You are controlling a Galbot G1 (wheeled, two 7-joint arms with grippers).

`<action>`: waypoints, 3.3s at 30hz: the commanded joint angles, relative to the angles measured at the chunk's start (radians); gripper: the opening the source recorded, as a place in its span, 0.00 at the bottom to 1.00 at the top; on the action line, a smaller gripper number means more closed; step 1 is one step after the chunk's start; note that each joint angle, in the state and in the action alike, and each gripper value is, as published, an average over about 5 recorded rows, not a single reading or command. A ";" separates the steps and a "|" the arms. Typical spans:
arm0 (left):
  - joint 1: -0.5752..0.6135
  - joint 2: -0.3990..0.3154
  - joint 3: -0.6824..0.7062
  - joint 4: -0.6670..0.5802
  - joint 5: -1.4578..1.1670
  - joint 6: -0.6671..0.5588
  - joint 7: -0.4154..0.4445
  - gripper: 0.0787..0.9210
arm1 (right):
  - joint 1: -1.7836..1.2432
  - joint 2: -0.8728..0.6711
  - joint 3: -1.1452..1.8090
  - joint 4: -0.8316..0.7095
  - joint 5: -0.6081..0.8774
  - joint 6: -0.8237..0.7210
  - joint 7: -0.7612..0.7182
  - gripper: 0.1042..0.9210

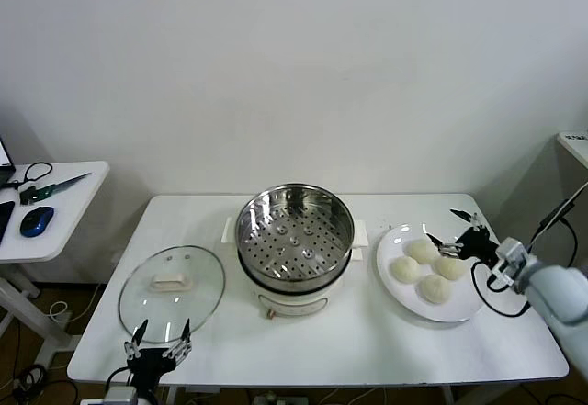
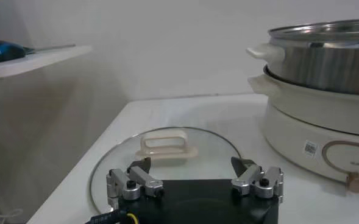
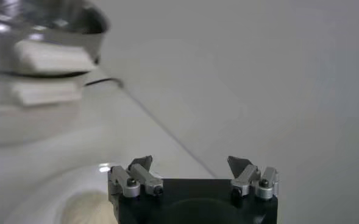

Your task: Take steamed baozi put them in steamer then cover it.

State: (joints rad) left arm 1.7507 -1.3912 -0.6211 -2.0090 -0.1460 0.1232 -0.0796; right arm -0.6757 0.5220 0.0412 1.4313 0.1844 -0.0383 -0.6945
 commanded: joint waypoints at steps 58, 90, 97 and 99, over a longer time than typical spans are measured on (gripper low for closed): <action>0.042 -0.030 0.001 0.007 0.041 -0.042 -0.002 0.88 | 0.780 0.503 -0.921 -0.894 -0.276 0.026 -0.427 0.80; 0.049 -0.027 0.019 -0.015 0.067 -0.053 -0.013 0.88 | 1.726 0.567 -1.651 -0.004 0.100 0.548 -0.389 0.67; 0.048 -0.028 0.017 -0.022 0.073 -0.055 -0.016 0.88 | 1.520 0.707 -1.562 -0.093 -0.147 0.677 -0.321 0.67; 0.048 -0.030 0.017 -0.022 0.073 -0.056 -0.018 0.88 | 1.446 0.746 -1.528 -0.186 -0.233 0.710 -0.306 0.67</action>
State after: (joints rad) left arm 1.7980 -1.4218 -0.6034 -2.0301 -0.0730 0.0660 -0.0984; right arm 0.8272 1.1170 -1.4774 1.2531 0.1520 0.4809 -1.0532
